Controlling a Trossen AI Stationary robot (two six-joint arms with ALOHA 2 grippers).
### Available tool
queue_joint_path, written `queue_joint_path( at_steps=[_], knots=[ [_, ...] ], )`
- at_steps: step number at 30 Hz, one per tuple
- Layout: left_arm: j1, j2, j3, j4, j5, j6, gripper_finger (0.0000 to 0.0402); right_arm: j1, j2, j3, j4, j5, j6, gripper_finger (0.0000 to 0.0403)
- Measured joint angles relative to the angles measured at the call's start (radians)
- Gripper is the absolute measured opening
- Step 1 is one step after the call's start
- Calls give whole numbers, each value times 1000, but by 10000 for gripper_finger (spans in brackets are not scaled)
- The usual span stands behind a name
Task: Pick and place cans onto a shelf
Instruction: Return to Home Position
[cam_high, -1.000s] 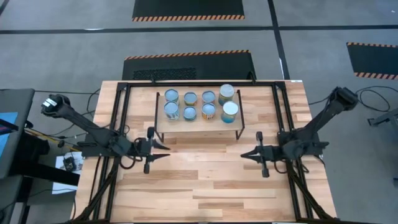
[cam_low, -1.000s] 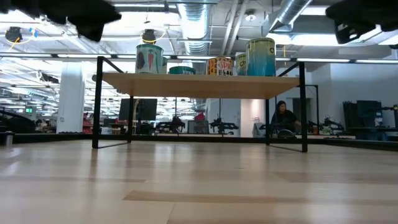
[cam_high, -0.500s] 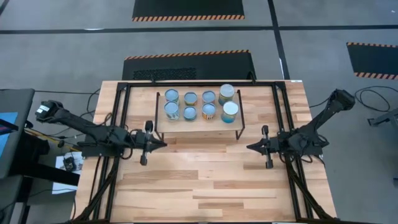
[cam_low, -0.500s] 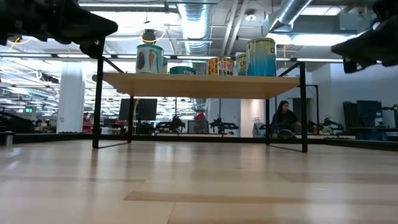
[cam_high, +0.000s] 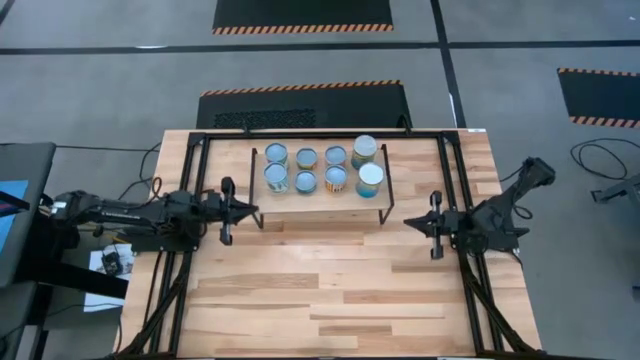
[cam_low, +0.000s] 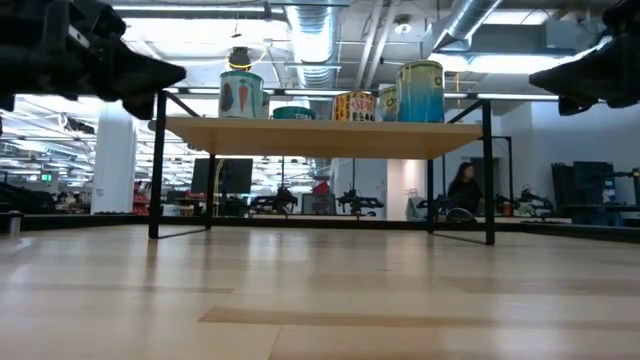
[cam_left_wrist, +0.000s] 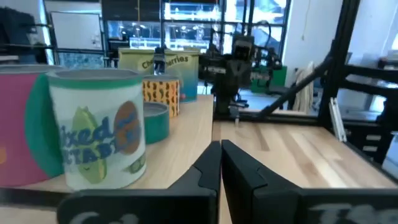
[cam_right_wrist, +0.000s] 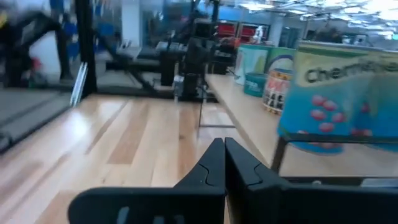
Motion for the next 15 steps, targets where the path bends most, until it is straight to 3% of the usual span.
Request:
queue_joint_path(
  at_steps=[4, 11, 15],
  knots=[
    [9, -122, 1, -152, 16, 17, 2, -30, -73, 0, -5, -6, -36, 11],
    [9, -372, 0, -367, -12, 61, 2, -104, -68, -1, -11, 0, -13, 11],
    [10, -367, 0, -381, -39, 47, 2, -147, -69, -1, -12, 1, -5, 11]
  ],
)
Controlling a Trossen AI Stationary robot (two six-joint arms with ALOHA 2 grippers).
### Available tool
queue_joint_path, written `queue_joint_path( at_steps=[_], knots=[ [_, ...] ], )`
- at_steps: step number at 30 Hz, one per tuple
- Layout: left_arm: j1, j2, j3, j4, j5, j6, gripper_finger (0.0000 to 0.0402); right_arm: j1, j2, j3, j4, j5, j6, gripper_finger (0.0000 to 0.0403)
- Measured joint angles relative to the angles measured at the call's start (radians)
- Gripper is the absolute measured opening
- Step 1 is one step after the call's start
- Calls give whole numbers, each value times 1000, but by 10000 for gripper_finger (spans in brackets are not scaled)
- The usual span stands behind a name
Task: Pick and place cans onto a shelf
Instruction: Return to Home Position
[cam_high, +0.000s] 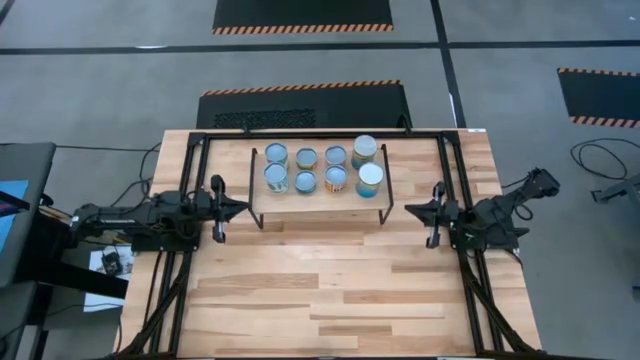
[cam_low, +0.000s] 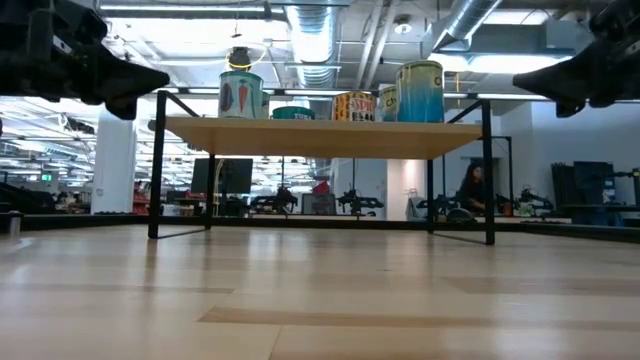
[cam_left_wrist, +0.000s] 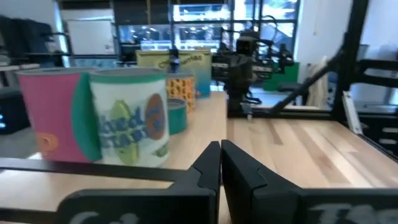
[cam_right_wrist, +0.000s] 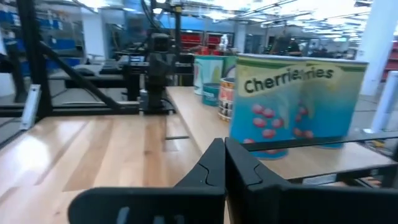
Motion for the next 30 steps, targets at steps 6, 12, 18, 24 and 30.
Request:
queue_joint_path(
  at_steps=[6, 12, 18, 24, 30],
  knots=[
    [0, -9, -1, -9, 60, -49, 2, -54, 13, 0, -5, 28, 18, 12],
    [0, -7, -1, -9, 117, -41, 2, -105, 12, -1, -5, -54, 55, 14],
    [-1, -7, -1, -10, 116, -44, 2, -175, 12, -1, 0, -179, 55, 5],
    [-1, -7, -2, -21, 137, -58, 2, -237, 12, -1, -1, -211, 40, 29],
    [-1, -6, -2, -21, 136, -122, 2, -268, 12, -1, 0, -211, -40, 46]
  ],
)
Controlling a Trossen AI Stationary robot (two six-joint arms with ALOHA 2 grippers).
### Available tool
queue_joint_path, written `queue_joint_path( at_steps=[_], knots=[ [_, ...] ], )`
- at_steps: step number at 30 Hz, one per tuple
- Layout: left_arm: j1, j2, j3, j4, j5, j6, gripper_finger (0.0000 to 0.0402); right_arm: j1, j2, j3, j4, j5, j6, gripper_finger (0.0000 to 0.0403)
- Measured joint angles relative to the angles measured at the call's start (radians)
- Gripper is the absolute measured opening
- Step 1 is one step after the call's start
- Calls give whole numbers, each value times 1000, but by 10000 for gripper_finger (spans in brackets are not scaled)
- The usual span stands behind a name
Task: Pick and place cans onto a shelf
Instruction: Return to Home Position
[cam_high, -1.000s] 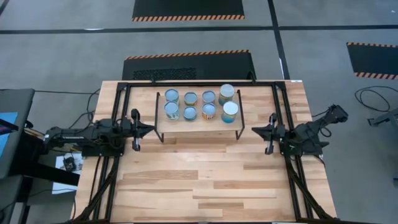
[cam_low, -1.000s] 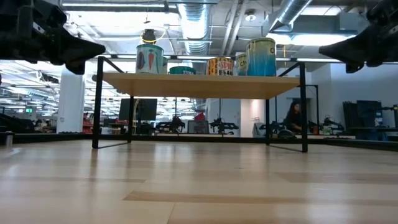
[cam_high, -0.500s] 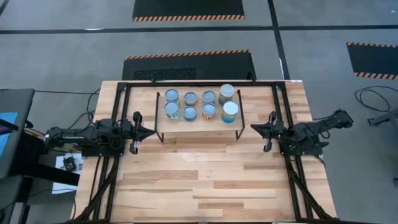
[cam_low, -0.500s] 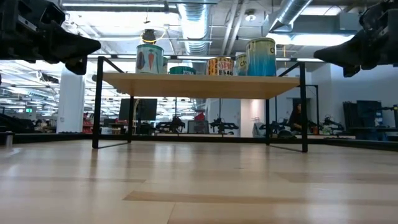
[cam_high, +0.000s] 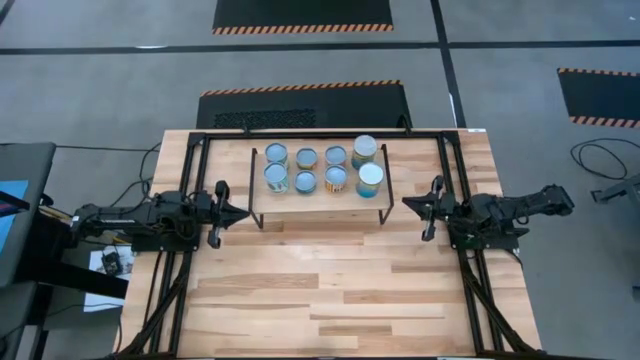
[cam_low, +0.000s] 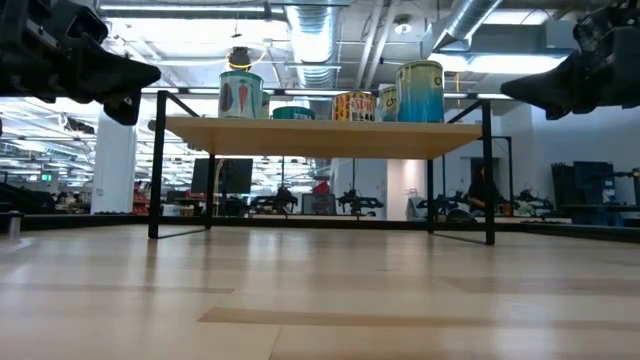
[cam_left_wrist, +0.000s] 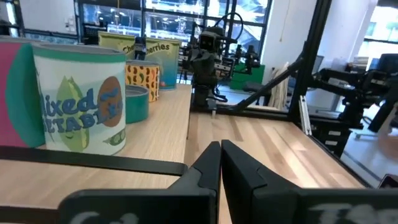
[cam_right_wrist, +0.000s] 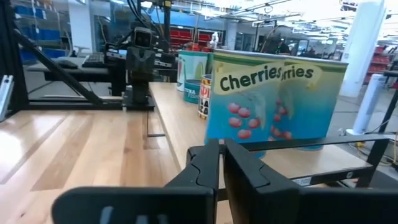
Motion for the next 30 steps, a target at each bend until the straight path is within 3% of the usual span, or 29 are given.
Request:
queue_joint_path(
  at_steps=[30],
  knots=[
    [0, 0, -1, 0, -2, -13, 2, -4, 0, 0, 0, -2, -3, 44]
  ],
)
